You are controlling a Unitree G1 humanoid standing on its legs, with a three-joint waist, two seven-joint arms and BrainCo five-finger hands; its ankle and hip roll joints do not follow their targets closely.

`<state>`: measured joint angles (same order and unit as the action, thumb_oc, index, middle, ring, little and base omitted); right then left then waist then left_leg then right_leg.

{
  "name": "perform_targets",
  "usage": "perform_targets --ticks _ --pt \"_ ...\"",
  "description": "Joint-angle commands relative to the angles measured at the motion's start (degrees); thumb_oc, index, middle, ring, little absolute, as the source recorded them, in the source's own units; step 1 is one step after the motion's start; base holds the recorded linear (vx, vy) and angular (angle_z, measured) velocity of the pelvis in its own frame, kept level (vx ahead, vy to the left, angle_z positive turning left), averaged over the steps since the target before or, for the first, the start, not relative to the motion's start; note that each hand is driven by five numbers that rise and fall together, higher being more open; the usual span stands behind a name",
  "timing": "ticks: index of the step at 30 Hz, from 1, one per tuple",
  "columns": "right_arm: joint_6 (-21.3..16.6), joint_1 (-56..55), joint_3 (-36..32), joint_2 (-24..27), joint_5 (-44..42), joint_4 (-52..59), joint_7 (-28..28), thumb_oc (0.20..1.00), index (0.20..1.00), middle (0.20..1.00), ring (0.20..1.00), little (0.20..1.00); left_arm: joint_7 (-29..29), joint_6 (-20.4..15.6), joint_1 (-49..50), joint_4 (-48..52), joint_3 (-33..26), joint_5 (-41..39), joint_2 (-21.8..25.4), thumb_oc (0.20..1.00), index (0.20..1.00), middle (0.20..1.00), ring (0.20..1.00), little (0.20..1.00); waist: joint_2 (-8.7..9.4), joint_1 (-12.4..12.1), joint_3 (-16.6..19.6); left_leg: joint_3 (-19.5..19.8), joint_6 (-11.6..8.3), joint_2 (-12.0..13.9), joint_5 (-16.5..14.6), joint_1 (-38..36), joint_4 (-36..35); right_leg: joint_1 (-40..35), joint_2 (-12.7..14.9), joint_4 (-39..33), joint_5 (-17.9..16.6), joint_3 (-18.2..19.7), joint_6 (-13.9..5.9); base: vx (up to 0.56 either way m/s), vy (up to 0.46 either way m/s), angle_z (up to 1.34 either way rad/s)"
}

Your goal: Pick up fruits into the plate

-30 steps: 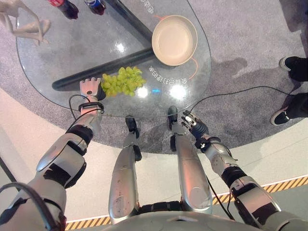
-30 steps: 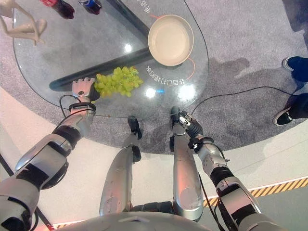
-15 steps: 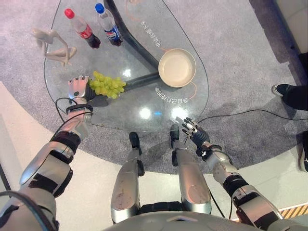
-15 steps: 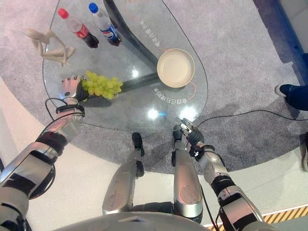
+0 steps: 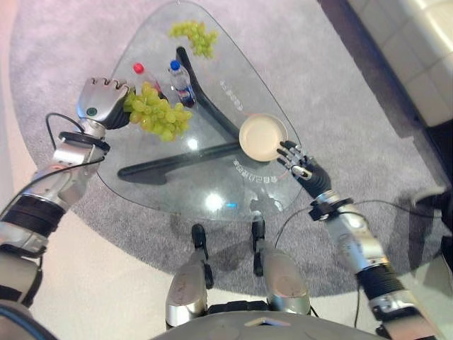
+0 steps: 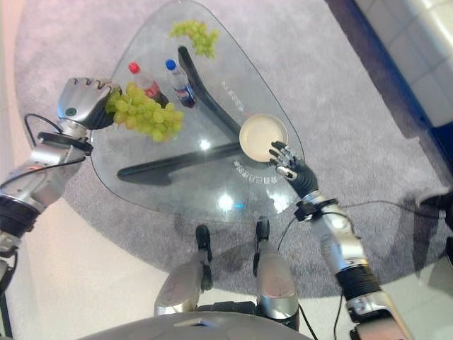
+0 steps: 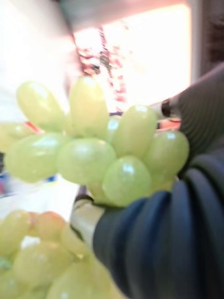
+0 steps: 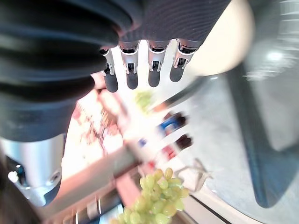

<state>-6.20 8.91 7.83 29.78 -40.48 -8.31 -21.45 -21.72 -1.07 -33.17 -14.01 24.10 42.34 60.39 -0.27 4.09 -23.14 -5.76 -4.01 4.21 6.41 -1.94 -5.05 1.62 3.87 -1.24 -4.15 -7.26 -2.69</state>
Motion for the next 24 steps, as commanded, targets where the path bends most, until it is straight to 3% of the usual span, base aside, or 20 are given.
perform_targets --ticks 1,6,11,16,24 --pt "2.85 -3.25 -1.10 4.47 2.44 4.19 -5.80 1.000 1.000 1.000 1.000 1.000 1.44 -7.53 4.39 3.53 -3.37 4.12 2.93 0.200 0.200 0.200 0.200 0.200 0.17 -0.67 11.50 1.58 2.26 -5.19 -8.93 -1.46 3.96 -2.12 0.53 2.32 4.12 1.28 -3.20 0.13 -0.001 0.06" --pt "8.69 0.35 -1.53 11.31 -0.07 8.80 -10.15 1.000 1.000 1.000 1.000 1.000 3.61 -14.49 2.18 8.76 -1.62 4.22 7.16 0.200 0.200 0.200 0.200 0.200 0.46 -1.63 14.94 1.65 2.38 -5.47 -9.58 -4.94 2.33 -6.26 0.76 -0.24 3.92 0.25 -3.48 0.09 0.008 0.07" --pt "15.87 5.35 1.40 14.15 -6.05 10.90 -13.08 1.000 1.000 1.000 1.000 1.000 4.37 -19.99 -4.25 12.03 3.49 3.06 9.83 0.200 0.200 0.200 0.200 0.200 0.75 -2.76 17.37 1.65 2.46 -5.53 -9.98 -7.20 1.23 -9.16 1.09 -2.09 3.64 -1.27 -3.70 0.04 0.005 0.04" --pt "18.94 7.72 4.55 13.99 -9.72 13.11 -14.53 1.000 1.000 1.000 1.000 1.000 4.72 -22.11 -9.08 14.70 7.78 1.55 9.90 0.200 0.200 0.200 0.200 0.200 0.88 -3.53 18.48 2.13 2.55 -5.71 -10.17 -8.12 0.85 -10.48 1.27 -2.85 3.50 -2.18 -3.86 0.00 0.007 0.09" --pt "20.27 11.87 10.65 11.28 -11.51 15.67 -13.17 1.000 1.000 1.000 1.000 1.000 6.34 -24.06 -16.90 16.90 14.34 -0.67 6.42 0.200 0.200 0.200 0.200 0.200 0.73 -4.37 19.36 2.63 2.50 -5.80 -10.18 -8.40 0.51 -11.25 1.59 -3.13 3.69 -3.64 -4.04 -0.02 0.021 0.14"
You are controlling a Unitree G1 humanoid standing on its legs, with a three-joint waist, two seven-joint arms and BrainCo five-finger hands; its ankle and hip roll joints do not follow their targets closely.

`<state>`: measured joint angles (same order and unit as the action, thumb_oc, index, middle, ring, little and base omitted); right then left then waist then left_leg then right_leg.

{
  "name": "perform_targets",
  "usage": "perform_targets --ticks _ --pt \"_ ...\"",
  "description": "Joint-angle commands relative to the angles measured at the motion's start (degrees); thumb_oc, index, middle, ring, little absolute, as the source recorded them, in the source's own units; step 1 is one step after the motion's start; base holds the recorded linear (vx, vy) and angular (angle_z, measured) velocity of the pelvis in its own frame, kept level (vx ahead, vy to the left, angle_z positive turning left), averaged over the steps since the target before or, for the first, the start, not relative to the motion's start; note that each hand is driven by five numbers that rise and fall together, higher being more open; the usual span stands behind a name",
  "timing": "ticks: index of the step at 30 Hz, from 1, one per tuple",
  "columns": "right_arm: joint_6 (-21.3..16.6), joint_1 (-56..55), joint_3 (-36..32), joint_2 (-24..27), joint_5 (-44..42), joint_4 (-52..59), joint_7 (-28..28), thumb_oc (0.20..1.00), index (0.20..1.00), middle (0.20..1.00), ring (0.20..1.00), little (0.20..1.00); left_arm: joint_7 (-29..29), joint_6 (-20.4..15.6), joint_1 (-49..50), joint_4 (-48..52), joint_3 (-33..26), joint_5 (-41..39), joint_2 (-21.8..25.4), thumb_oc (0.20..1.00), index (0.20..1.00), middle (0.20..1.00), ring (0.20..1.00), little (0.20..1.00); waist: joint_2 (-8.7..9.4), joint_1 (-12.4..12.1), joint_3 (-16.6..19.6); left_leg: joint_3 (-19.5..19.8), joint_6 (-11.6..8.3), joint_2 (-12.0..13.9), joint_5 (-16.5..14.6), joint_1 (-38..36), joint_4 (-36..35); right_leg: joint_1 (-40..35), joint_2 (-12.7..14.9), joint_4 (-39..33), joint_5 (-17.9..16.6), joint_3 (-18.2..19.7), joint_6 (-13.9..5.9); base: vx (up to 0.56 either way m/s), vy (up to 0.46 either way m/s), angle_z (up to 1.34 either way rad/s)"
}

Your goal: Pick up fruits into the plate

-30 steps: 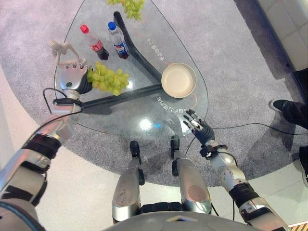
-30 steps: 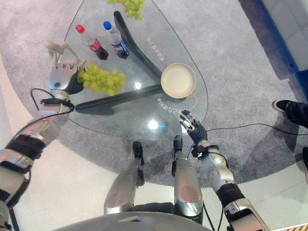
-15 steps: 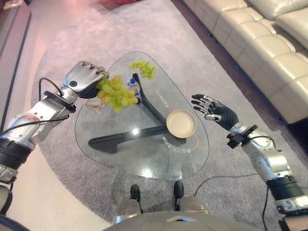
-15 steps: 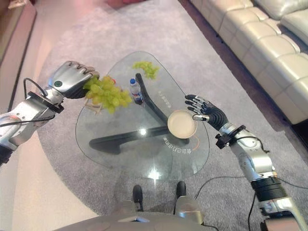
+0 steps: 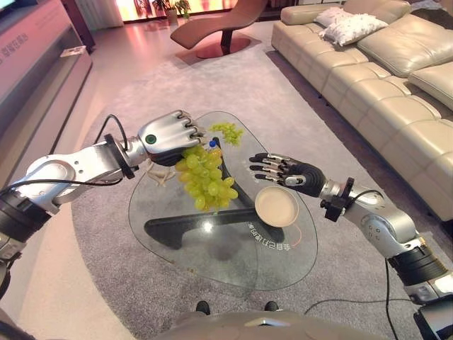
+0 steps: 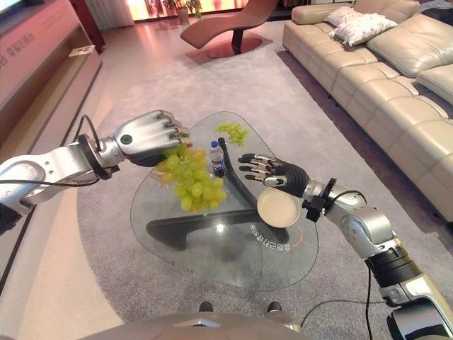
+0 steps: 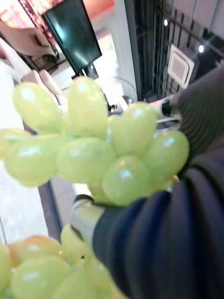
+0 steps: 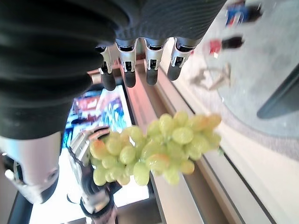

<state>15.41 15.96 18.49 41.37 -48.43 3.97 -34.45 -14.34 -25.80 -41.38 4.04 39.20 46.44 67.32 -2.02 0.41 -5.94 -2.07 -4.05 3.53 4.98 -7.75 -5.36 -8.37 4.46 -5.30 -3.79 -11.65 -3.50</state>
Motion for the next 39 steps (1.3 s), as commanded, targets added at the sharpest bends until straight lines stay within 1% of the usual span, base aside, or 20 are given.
perform_targets --ticks 1,6,10,16,21,32,39 --pt "-1.05 5.18 0.77 -0.79 -3.67 3.65 0.06 1.000 1.000 1.000 1.000 1.000 -0.56 0.71 -9.69 -0.61 -0.14 -5.05 -1.14 0.200 0.200 0.200 0.200 0.200 2.54 -0.80 2.27 -1.02 2.50 -5.11 -8.71 -2.58 0.80 -1.29 1.02 0.89 3.32 0.57 -3.24 -0.03 0.017 0.15" --pt "-0.32 6.34 3.38 -2.29 -4.11 4.23 0.31 1.000 1.000 1.000 1.000 1.000 0.76 0.48 -11.82 0.97 1.25 -5.88 -3.08 0.200 0.200 0.200 0.200 0.200 2.54 -1.10 2.50 -0.80 2.56 -5.16 -8.66 -2.56 0.73 -1.41 1.04 0.77 3.36 0.38 -3.23 -0.02 0.011 0.09" --pt "-0.08 7.30 5.65 -3.39 -4.76 4.75 0.67 1.000 1.000 1.000 1.000 1.000 1.74 1.00 -13.40 1.82 2.14 -7.16 -4.51 0.200 0.200 0.200 0.200 0.200 2.51 -1.21 2.56 -0.93 2.46 -5.09 -8.47 -2.43 0.65 -1.43 1.06 0.64 3.32 0.19 -3.24 0.00 0.001 0.01" --pt "-0.14 7.96 7.57 -4.67 -4.95 5.52 0.81 1.000 1.000 1.000 1.000 1.000 3.03 1.27 -14.40 2.77 2.09 -9.39 -5.81 0.200 0.200 0.200 0.200 0.200 2.44 -1.30 2.66 -0.94 2.46 -5.15 -8.42 -2.38 0.59 -1.37 1.10 0.43 3.24 0.36 -3.32 0.00 0.000 0.00" --pt "0.30 8.93 9.64 -6.27 -5.08 6.49 0.49 1.000 1.000 1.000 1.000 1.000 4.15 2.45 -15.17 3.26 2.17 -9.56 -7.52 0.200 0.200 0.200 0.200 0.200 2.30 -1.26 2.69 -1.15 2.51 -5.12 -8.40 -2.32 0.60 -1.28 1.07 0.40 3.32 0.69 -3.35 0.00 0.000 0.00" --pt "1.77 9.76 12.63 -8.10 -5.00 8.27 -0.31 1.000 1.000 1.000 1.000 1.000 6.25 4.39 -15.97 2.13 2.52 -9.31 -9.12 0.200 0.200 0.200 0.200 0.200 2.16 -0.94 2.78 -1.41 2.59 -5.10 -8.43 -2.51 0.64 -1.28 0.77 0.46 3.51 1.40 -3.18 0.00 0.000 0.00" --pt "2.17 10.46 13.70 -9.46 -5.06 7.90 0.32 1.000 1.000 1.000 1.000 1.000 7.27 4.44 -16.03 2.12 1.99 -9.66 -9.73 0.200 0.200 0.200 0.200 0.200 2.28 -1.20 2.68 -1.36 2.71 -5.07 -8.54 -2.65 0.68 -1.43 0.61 0.50 3.70 1.56 -3.02 0.01 -0.010 -0.02"
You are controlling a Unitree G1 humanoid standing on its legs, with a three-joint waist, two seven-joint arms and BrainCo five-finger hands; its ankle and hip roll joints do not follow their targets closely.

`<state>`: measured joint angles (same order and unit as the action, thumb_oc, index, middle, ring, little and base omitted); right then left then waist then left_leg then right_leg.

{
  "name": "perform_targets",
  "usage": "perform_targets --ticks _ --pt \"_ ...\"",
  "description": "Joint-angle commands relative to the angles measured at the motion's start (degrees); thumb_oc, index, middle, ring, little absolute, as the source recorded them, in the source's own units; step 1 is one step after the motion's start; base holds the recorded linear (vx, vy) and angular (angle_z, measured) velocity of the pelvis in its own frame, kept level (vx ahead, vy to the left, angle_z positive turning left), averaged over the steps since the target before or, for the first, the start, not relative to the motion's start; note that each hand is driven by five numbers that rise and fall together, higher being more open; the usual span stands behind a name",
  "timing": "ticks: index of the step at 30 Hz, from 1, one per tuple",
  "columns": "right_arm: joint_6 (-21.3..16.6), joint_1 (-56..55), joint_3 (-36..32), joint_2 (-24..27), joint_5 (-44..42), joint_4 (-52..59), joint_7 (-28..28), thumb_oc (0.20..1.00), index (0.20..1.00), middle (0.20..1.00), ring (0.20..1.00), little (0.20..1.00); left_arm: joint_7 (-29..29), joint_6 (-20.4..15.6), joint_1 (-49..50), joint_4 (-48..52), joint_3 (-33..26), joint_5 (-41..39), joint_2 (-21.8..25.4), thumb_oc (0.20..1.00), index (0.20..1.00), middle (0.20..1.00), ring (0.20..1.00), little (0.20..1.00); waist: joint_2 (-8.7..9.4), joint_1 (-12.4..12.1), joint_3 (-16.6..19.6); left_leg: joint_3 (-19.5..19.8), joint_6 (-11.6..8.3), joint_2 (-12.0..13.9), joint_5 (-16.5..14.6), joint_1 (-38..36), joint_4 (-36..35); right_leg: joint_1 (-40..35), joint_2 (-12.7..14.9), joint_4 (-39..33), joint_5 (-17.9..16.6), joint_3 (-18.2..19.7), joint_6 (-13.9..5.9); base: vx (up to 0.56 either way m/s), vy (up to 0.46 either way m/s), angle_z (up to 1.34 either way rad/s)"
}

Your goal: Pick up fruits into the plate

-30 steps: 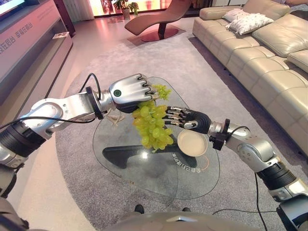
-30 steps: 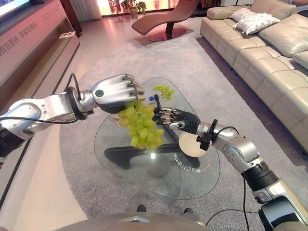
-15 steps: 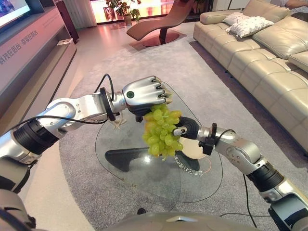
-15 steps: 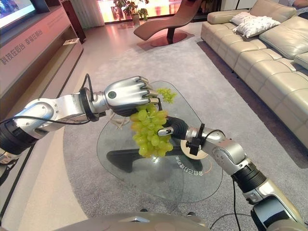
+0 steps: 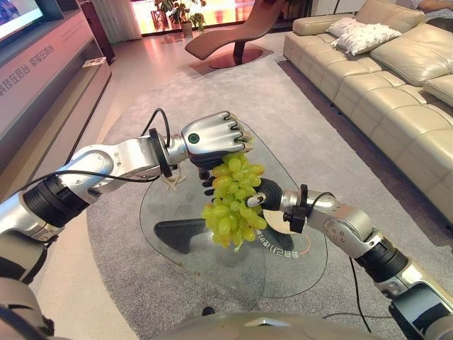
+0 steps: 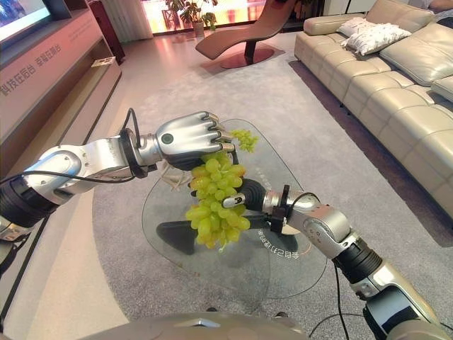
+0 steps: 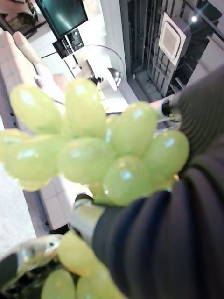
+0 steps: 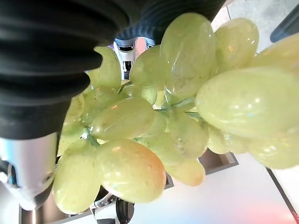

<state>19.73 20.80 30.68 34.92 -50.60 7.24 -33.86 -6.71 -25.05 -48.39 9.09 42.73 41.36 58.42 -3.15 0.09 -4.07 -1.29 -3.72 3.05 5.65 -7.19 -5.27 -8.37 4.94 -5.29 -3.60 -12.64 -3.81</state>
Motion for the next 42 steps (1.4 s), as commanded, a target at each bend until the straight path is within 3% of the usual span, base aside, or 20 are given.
perform_targets --ticks 1,2,3,4,28,29,30,31,42 --pt "-2.15 5.64 1.56 -3.30 -2.69 4.65 -0.15 1.000 1.000 1.000 1.000 1.000 -0.12 3.72 -8.94 -2.79 -1.71 -4.50 -0.98 0.200 0.200 0.200 0.200 0.200 3.42 -0.91 0.75 -2.01 2.43 -4.64 -9.19 -3.24 0.56 -1.44 0.07 0.51 3.50 2.59 -2.67 0.01 -0.012 -0.03" --pt "-2.19 5.63 1.63 -3.34 -2.65 4.66 -0.08 1.000 1.000 1.000 1.000 1.000 -0.10 3.73 -8.93 -2.76 -1.73 -4.51 -0.99 0.200 0.200 0.200 0.200 0.200 3.41 -0.92 0.74 -2.01 2.43 -4.64 -9.18 -3.25 0.56 -1.46 0.08 0.51 3.50 2.58 -2.67 0.00 0.000 0.00" --pt "-2.61 5.57 1.88 -3.49 -2.61 4.69 0.33 0.677 0.677 0.677 0.677 0.677 -0.11 3.74 -8.89 -2.69 -1.74 -4.47 -1.02 0.200 0.200 0.200 0.200 0.200 3.38 -0.96 0.74 -2.00 2.41 -4.63 -9.15 -3.27 0.57 -1.51 0.09 0.51 3.50 2.54 -2.68 0.00 0.000 0.00" --pt "-3.19 5.58 2.11 -3.86 -2.46 4.54 0.61 0.200 0.200 0.200 0.200 0.200 -0.02 3.87 -8.86 -2.61 -1.77 -4.48 -1.10 0.200 0.200 0.200 0.200 0.200 3.35 -1.01 0.77 -1.92 2.44 -4.65 -9.16 -3.27 0.54 -1.50 0.06 0.47 3.50 2.63 -2.66 0.00 0.000 0.00" --pt "-2.96 4.15 1.32 -5.15 -2.77 4.20 2.19 0.200 0.200 0.200 0.200 0.200 1.07 3.77 -6.87 -2.30 -3.50 -4.95 -1.31 0.200 0.200 0.200 0.200 0.200 3.26 -1.24 0.40 -1.42 2.58 -4.73 -9.30 -3.53 0.40 -1.66 -0.02 0.47 3.62 2.72 -2.58 0.00 0.000 0.00" --pt "-2.95 3.84 1.17 -5.17 -2.73 4.14 2.27 0.200 0.200 0.200 0.200 0.200 1.31 3.81 -6.41 -2.22 -3.77 -5.52 -1.23 0.523 0.523 0.523 0.523 0.523 3.23 -1.26 0.41 -1.38 2.59 -4.75 -9.29 -3.57 0.38 -1.69 -0.03 0.46 3.62 2.73 -2.58 0.00 0.000 0.00" --pt "-2.98 3.68 1.08 -5.23 -2.62 4.07 2.29 0.200 0.200 0.200 0.200 0.200 1.46 3.83 -6.21 -2.18 -3.95 -5.61 -1.23 0.683 0.683 0.683 0.683 0.683 3.23 -1.27 0.38 -1.38 2.60 -4.75 -9.30 -3.58 0.38 -1.69 -0.02 0.46 3.61 2.73 -2.59 0.00 0.000 0.00" --pt "-3.02 3.34 0.91 -5.23 -2.56 4.04 2.48 0.200 0.200 0.200 0.200 0.200 1.63 4.09 -5.69 -2.10 -4.31 -5.82 -1.25 1.000 1.000 1.000 1.000 1.000 3.20 -1.28 0.35 -1.37 2.59 -4.74 -9.29 -3.59 0.38 -1.69 -0.01 0.46 3.59 2.73 -2.60 0.00 0.000 0.00" --pt "-6.08 -4.14 -5.00 -3.88 -0.44 1.61 2.59 0.200 0.200 0.200 0.200 0.200 0.14 4.32 6.78 -4.30 -13.09 -9.66 0.40 1.000 1.000 1.000 1.000 1.000 3.24 -1.44 -0.01 -1.57 2.62 -4.53 -9.25 -3.65 0.32 -1.64 0.04 0.35 3.35 2.73 -2.73 0.00 0.000 0.00"
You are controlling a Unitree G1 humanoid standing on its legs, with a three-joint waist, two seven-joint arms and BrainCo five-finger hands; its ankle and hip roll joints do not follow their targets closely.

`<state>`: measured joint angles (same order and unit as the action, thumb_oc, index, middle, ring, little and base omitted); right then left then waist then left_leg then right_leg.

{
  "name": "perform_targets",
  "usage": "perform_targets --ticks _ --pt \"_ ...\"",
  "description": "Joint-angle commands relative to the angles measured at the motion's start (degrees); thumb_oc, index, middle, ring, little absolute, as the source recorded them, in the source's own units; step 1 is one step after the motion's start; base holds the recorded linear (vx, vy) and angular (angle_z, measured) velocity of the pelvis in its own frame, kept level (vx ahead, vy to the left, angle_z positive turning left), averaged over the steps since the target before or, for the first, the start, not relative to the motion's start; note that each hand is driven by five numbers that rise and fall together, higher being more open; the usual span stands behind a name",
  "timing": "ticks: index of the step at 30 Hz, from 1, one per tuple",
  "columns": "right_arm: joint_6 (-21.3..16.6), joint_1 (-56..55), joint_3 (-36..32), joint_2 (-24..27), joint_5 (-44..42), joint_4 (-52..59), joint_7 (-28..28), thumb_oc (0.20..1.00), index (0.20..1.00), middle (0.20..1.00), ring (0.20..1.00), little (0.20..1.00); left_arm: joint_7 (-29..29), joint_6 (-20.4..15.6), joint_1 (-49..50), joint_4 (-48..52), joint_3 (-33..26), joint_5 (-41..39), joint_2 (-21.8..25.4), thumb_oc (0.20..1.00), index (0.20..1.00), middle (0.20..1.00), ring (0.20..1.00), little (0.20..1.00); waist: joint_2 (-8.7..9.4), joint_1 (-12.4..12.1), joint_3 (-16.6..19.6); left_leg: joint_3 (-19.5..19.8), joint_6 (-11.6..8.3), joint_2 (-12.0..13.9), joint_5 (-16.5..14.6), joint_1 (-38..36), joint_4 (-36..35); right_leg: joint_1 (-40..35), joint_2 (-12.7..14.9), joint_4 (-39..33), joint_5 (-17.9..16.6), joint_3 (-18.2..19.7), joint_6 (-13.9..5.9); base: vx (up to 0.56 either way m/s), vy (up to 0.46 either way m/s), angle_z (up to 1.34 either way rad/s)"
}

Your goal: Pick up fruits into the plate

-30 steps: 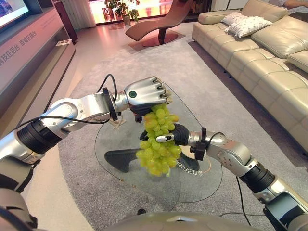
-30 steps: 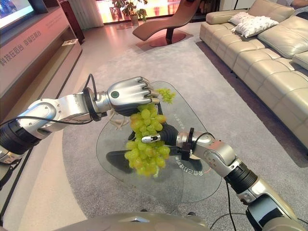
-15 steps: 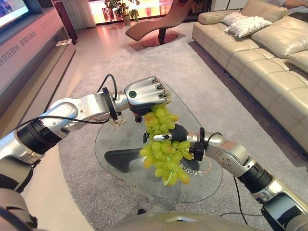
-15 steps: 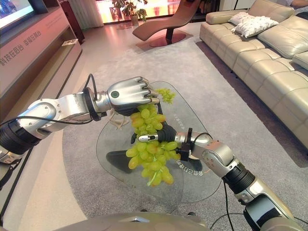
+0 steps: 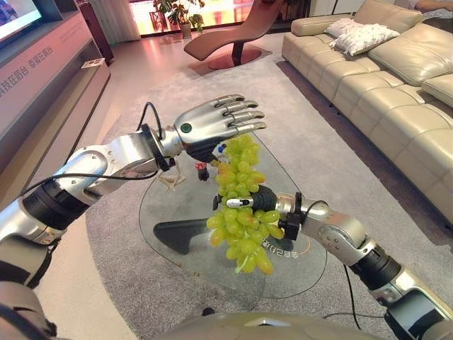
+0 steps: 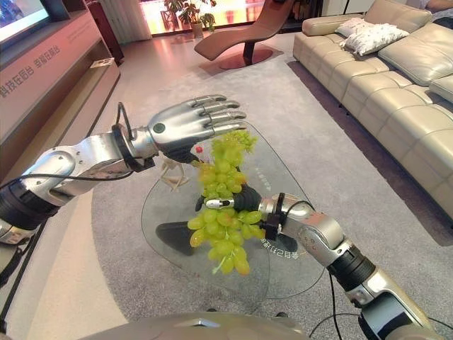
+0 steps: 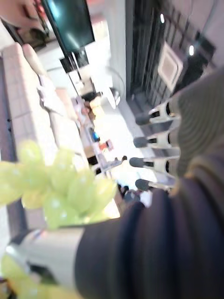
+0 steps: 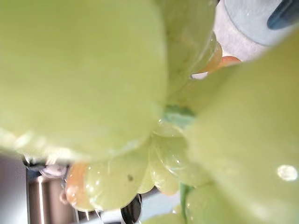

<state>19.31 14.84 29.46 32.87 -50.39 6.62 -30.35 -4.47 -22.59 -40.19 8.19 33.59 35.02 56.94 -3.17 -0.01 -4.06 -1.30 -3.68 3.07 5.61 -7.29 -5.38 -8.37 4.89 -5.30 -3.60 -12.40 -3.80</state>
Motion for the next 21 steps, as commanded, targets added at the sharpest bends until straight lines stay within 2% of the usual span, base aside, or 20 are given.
perform_targets --ticks 1,10,16,18,21 --pt "-6.63 -0.10 -5.81 -1.48 0.22 1.57 -1.44 0.200 0.200 0.200 0.200 0.200 -2.77 1.58 2.89 -4.28 -6.82 -4.12 1.69 1.000 1.000 1.000 1.000 1.000 3.35 -1.49 -0.22 -1.59 2.60 -4.48 -9.23 -3.57 0.43 -1.65 0.08 0.33 3.34 2.49 -2.71 0.00 0.000 0.00" --pt "-11.24 -7.55 -13.24 -0.88 4.27 -1.93 -1.33 0.200 0.200 0.200 0.200 0.200 -1.33 2.38 20.20 -9.13 -17.71 -9.66 -3.19 1.000 1.000 1.000 1.000 1.000 3.54 -1.77 -1.26 -1.54 2.63 -4.14 -9.28 -3.86 0.38 -1.87 -0.03 0.36 3.36 2.31 -2.64 0.00 -0.001 0.00" --pt "-14.70 -12.24 -18.13 -1.93 9.64 -4.87 0.61 0.200 0.200 0.200 0.200 0.200 1.33 6.03 30.94 -13.09 -22.83 -15.33 -9.74 1.000 1.000 1.000 1.000 1.000 3.85 -1.61 -2.19 -1.57 2.65 -3.82 -9.27 -4.10 0.39 -1.84 -0.13 0.50 3.30 2.44 -2.65 0.03 -0.035 0.00" --pt "-16.74 -14.35 -20.53 -2.15 13.26 -7.05 2.69 0.200 0.200 0.200 0.200 0.200 3.01 8.51 36.46 -17.98 -24.51 -19.69 -12.90 1.000 1.000 1.000 1.000 1.000 3.95 -1.51 -3.33 -1.86 2.63 -3.55 -9.20 -3.90 0.61 -1.49 -0.34 0.78 3.31 2.63 -2.50 0.03 -0.080 -0.01" --pt "-18.59 -15.13 -21.74 -1.61 16.41 -8.64 5.39 0.200 0.200 0.200 0.200 0.200 3.53 11.52 39.65 -22.86 -24.19 -24.18 -15.01 1.000 1.000 1.000 1.000 1.000 3.92 -1.40 -4.66 -2.06 2.68 -3.33 -9.18 -3.51 0.93 -0.86 -0.48 1.26 3.35 2.73 -2.38 -0.01 -0.074 -0.01"
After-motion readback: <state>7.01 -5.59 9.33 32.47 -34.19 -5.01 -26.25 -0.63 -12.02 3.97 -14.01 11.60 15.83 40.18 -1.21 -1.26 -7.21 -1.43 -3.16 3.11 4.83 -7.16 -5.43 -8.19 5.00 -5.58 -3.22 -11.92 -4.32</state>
